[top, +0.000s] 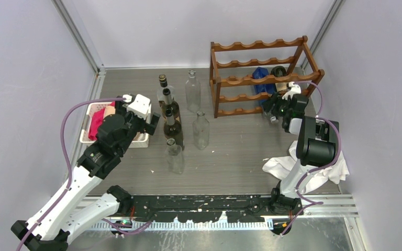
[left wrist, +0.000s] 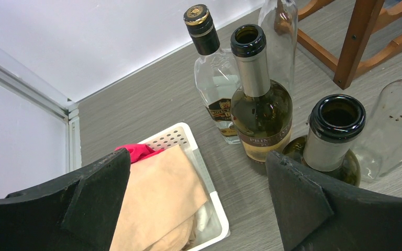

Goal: Put the wine bottle on the wine rack
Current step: Place the wine bottle in the wine rack.

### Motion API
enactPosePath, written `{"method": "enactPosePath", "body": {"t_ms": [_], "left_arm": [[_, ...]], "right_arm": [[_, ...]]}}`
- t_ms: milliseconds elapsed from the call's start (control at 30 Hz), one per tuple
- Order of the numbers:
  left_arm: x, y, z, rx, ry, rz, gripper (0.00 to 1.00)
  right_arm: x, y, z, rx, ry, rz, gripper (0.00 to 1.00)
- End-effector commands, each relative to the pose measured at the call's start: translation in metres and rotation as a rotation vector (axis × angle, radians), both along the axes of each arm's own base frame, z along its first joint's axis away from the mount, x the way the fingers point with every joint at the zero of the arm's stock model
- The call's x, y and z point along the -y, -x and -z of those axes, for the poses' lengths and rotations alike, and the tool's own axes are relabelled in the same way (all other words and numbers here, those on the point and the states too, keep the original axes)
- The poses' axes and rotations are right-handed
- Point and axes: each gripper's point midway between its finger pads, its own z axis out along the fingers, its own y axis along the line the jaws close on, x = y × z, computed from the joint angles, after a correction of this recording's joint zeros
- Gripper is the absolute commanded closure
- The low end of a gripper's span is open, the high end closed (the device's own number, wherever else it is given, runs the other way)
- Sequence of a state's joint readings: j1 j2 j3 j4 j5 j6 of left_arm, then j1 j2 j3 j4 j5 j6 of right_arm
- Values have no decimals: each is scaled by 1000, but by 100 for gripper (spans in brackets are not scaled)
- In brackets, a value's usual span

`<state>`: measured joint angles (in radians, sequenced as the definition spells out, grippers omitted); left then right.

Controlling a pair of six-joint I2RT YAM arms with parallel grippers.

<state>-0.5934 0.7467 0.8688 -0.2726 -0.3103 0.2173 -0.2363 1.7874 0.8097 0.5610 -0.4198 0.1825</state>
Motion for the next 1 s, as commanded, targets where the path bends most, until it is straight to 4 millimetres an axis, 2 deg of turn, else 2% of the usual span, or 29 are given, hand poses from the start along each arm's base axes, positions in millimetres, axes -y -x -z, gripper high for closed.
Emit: {"method": "enactPosePath", "body": {"t_ms": [0,233,567,667,967], "left_arm": [[3,-4,-19,66,43,6,1],[3,-4,-19,67,42,8,1],[2,-2,-20,72,44,10,1],[3,-1,-21,74,47,13,1],[3,0,-23,78,53,17,1]], "right_arm": [[12,-33,-67,219,96,18,40],[14,-29,-63,187,93,29,24],[15,-22,-68,152,108,22,10],[15,-16,-71,143,123,8,2],[18,-5,-73,123,145,-5,0]]}}
